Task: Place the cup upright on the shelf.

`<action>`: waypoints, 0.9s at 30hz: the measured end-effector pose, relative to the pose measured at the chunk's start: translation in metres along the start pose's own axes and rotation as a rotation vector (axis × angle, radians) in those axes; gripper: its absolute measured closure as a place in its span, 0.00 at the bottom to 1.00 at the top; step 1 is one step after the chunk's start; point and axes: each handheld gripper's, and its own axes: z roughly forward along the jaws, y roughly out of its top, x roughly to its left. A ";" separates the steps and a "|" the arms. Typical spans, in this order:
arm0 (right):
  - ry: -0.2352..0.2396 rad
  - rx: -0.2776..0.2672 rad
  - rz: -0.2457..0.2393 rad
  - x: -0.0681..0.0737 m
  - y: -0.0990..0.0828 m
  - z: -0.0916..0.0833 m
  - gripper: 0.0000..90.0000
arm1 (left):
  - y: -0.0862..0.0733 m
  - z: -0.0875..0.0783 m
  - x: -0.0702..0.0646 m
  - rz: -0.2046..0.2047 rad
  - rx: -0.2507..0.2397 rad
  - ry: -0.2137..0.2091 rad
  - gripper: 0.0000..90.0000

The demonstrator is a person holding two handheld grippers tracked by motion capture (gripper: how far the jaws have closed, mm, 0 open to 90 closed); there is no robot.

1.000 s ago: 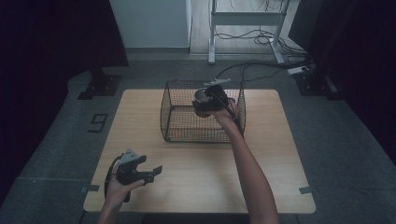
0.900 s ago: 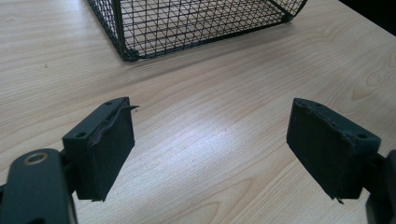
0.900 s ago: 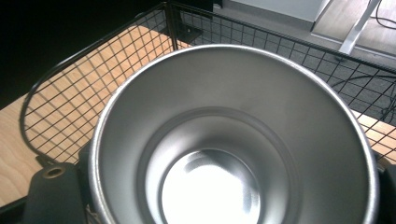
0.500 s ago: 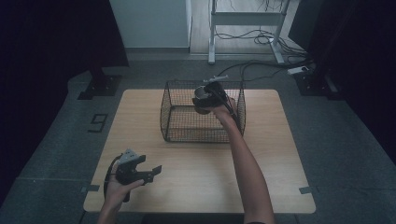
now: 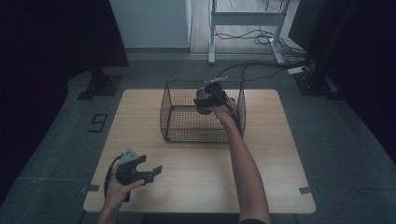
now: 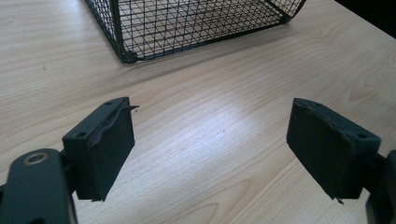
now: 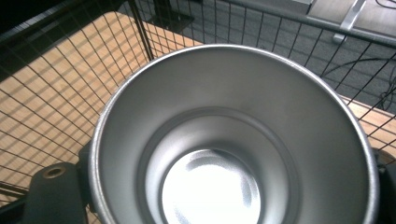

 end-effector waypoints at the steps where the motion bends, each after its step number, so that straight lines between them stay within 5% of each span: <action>1: -0.003 0.005 0.000 -0.001 -0.001 0.002 0.20 | 0.000 0.000 0.000 0.000 0.000 0.000 0.17; 27: -0.020 0.075 -0.006 -0.013 -0.024 0.031 0.20 | -0.001 0.001 0.000 0.002 0.005 0.000 0.17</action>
